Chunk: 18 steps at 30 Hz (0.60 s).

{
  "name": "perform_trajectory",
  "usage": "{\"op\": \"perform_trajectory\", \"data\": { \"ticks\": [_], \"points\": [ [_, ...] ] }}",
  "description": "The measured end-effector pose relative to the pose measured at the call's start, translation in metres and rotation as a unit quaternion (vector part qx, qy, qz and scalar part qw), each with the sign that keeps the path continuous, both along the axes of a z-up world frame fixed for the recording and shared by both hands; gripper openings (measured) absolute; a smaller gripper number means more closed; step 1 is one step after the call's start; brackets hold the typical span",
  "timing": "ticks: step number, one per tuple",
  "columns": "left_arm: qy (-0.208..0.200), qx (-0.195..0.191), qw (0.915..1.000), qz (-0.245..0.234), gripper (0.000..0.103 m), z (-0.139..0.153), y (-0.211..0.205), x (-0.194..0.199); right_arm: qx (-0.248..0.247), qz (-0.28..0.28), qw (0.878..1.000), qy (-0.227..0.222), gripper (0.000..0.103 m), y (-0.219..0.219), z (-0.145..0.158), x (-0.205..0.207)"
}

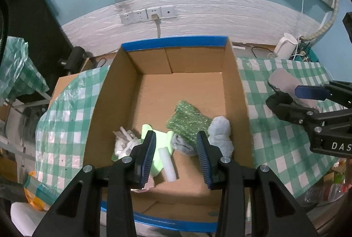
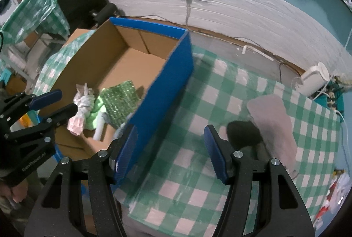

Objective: Organize soft objects
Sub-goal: 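Release the bag bundle from the right tool while the left lowers the foam tube into the box, then move both tools back over the table toward the grey slipper and black pad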

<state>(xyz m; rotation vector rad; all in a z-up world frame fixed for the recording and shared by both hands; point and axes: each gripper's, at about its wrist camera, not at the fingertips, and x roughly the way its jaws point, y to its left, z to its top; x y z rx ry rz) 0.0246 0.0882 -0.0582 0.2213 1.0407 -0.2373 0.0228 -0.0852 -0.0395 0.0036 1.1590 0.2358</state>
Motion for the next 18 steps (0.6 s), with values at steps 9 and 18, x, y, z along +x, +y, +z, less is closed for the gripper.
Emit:
{"op": "perform_trajectory", "data": {
  "ticks": [9,18],
  "points": [
    [-0.001,0.008,0.9998,-0.020,0.039,0.002,-0.029,-0.003,0.005,-0.026,1.000,-0.009,0.064,-0.035,0.005,-0.009],
    [-0.001,0.016,0.9989,-0.043,0.039,0.005,-0.058,-0.008,0.003,-0.053,0.999,-0.014,0.064,-0.071,0.005,-0.019]
  ]
}}
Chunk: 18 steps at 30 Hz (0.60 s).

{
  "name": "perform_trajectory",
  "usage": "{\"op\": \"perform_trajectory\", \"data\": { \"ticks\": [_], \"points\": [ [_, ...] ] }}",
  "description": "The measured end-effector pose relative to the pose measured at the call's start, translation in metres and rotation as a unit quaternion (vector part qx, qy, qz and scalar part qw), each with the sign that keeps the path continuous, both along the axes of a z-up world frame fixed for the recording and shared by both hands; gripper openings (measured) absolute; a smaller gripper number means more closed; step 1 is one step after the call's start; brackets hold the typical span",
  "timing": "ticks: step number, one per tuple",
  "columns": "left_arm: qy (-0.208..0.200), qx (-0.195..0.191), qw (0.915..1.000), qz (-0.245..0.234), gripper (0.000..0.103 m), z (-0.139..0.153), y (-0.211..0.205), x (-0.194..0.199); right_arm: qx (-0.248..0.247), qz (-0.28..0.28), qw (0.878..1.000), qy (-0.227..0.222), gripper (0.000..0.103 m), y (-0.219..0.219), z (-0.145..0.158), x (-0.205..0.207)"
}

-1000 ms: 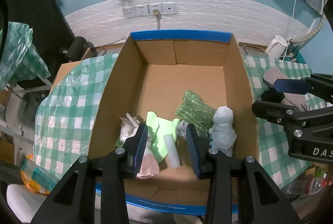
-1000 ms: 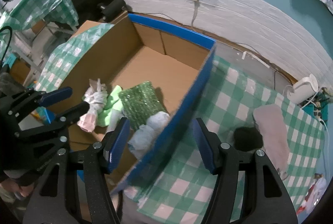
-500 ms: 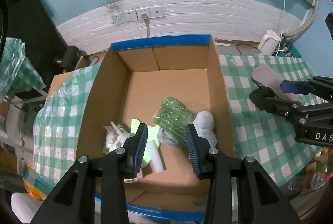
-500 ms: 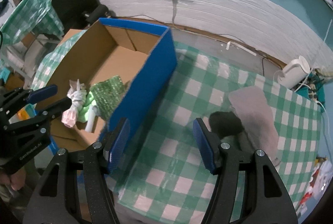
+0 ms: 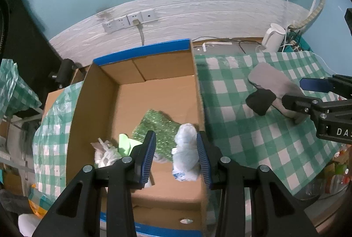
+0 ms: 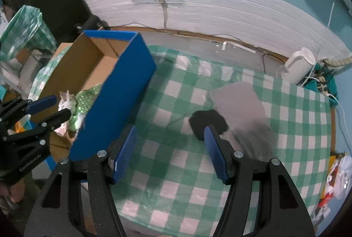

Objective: Organize soft objects
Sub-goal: 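Move both tools back over the table toward the grey slipper and black pad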

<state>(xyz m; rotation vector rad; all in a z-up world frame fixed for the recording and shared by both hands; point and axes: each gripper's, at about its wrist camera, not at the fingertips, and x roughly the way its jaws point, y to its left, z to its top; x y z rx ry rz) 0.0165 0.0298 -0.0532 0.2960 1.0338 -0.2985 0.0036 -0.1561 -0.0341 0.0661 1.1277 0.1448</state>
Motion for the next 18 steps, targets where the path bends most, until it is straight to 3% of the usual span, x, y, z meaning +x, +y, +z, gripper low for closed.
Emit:
{"op": "perform_trajectory", "data": {
  "ticks": [2,5,18],
  "points": [
    [0.001,0.001,1.0000,-0.003,0.039,0.000,-0.007,-0.001,-0.006,-0.007,1.000,-0.001,0.065,-0.010,-0.001,-0.003],
    [0.003,0.001,1.0000,-0.006,0.047,0.000,-0.015,0.000,-0.006,-0.016,1.000,0.000,0.065,-0.023,-0.002,-0.005],
    [-0.005,0.012,0.9992,-0.037,0.056,-0.004,-0.061,-0.002,-0.028,-0.038,0.999,0.010,0.066,-0.068,-0.016,-0.016]
  ]
}}
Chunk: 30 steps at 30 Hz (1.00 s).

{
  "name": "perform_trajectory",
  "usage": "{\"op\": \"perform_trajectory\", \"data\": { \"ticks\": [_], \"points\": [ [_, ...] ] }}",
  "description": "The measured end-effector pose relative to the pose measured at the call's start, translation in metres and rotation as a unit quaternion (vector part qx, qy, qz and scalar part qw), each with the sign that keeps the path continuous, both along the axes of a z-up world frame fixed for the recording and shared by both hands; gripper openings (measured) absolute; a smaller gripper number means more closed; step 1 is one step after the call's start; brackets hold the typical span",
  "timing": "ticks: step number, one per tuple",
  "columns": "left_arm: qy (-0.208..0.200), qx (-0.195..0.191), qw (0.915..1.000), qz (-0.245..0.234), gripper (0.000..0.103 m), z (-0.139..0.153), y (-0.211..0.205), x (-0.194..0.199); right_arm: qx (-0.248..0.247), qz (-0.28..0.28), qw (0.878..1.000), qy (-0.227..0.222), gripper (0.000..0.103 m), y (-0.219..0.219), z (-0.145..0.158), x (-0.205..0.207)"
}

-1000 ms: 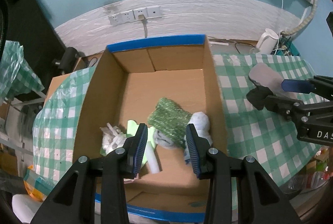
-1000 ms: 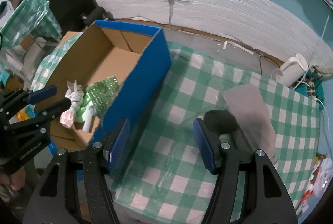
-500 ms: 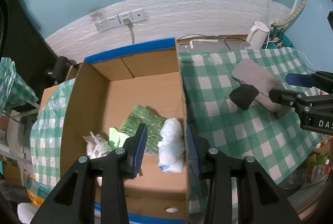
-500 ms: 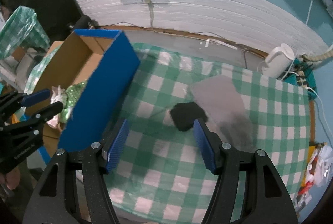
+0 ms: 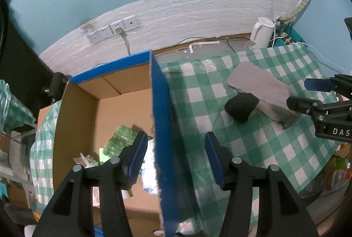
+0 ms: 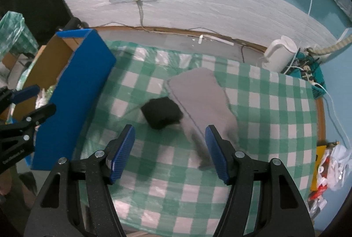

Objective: Organize soft objects
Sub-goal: 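Move both tools back over the table toward the grey slipper and black pad, then grasp the grey slipper heel with the right tool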

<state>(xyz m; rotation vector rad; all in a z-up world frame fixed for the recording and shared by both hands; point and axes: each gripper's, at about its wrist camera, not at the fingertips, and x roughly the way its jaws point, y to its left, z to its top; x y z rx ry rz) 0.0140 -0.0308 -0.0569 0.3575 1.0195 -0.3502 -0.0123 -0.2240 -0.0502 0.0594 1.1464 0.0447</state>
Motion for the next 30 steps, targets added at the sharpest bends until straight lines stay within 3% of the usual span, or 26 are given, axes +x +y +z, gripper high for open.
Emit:
{"op": "perform_trajectory", "data": {
  "ticks": [13,30],
  "points": [
    [0.024,0.012,0.9993,-0.025,0.058,-0.025,-0.042,0.008,-0.005,-0.016,1.000,0.026,0.066,-0.041,-0.032,0.006],
    [0.054,0.041,0.9956,-0.065,0.063,-0.070,-0.092,0.025,-0.018,0.000,0.997,0.073,0.066,-0.050,-0.088,0.022]
  ]
}}
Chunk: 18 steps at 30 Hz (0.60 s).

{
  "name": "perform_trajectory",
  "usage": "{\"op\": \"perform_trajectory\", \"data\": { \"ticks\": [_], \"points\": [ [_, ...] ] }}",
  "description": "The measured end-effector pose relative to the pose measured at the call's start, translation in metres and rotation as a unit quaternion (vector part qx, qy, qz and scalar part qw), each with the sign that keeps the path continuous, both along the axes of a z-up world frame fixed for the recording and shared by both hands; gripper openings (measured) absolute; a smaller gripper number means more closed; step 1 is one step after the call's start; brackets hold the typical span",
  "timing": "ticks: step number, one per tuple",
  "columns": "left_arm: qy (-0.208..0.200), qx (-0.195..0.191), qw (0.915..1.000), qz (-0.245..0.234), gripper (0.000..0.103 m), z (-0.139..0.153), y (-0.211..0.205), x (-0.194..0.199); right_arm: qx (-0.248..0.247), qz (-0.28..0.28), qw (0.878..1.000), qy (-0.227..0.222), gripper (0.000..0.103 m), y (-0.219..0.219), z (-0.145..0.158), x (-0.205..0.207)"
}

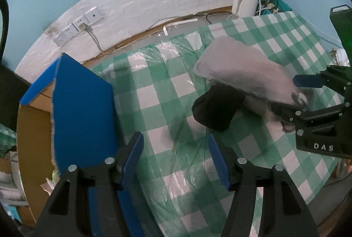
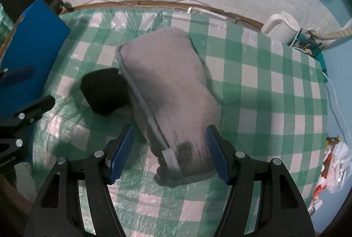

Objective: Organize soft objects
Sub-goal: 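Grasp the grey slipper heel with the right tool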

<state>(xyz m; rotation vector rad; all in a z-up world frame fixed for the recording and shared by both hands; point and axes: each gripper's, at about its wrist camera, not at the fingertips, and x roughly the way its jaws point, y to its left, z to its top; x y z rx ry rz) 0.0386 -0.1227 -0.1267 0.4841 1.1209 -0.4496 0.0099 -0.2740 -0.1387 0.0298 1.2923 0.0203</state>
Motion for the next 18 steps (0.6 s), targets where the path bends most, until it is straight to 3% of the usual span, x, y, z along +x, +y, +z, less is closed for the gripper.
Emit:
{"op": "perform_trajectory", "data": {
  "ticks": [15,18],
  "points": [
    [0.034,-0.009,0.9994,0.000,0.064,-0.023,-0.015,0.020,-0.064,0.050,0.996,0.039,0.068,0.013,-0.036,0.012],
    [0.038,-0.013,0.9992,-0.007,0.065,-0.026,-0.021,0.021,-0.065,0.053,0.996,0.038,0.057,0.012,-0.037,0.012]
  ]
}}
